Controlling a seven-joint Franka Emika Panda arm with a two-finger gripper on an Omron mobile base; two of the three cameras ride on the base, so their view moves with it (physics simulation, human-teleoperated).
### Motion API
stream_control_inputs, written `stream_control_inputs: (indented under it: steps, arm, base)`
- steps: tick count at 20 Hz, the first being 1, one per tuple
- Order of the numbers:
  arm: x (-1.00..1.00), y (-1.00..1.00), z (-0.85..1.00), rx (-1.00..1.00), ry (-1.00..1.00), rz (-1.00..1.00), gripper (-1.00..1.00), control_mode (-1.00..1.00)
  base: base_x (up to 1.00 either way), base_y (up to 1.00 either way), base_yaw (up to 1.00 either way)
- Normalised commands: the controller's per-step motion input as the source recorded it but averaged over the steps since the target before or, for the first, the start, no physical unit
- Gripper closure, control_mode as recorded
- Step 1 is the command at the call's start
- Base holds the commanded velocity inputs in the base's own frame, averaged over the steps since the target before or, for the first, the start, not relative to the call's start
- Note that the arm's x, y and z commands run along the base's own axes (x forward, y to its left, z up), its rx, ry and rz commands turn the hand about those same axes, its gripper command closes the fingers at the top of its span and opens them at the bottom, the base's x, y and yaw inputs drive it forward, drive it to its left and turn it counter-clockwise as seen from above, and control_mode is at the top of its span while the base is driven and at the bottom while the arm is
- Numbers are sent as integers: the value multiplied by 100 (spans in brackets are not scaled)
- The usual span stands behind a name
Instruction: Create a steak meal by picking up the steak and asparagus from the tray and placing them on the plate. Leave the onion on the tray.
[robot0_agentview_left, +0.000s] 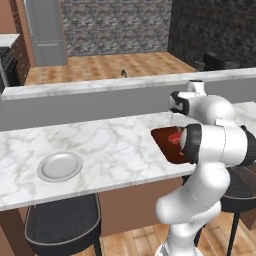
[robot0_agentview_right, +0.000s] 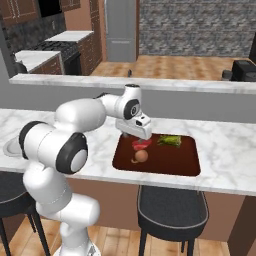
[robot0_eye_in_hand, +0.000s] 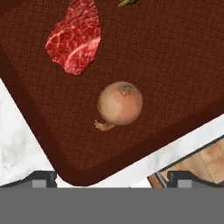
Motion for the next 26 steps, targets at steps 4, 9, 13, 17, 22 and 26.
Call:
stream_control_inputs:
  steps: [4, 9, 13, 17, 22, 26]
  arm:
    - [34, -6, -27, 3, 0, -4, -100, -100]
    - [38, -5, -27, 6, 0, -3, -100, -100]
    - [38, 0, -30, 4, 0, -2, -100, -100]
    - [40, 0, -32, 2, 0, 0, -100, -100]
    - [46, -1, -30, 0, 0, 0, -100, -100]
    - [44, -14, -32, 2, 0, 0, -100, -100]
  base:
    - [0, 0, 0]
    - [0, 0, 0]
    - [0, 0, 0]
    - [0, 0, 0]
    - [0, 0, 0]
    - [0, 0, 0]
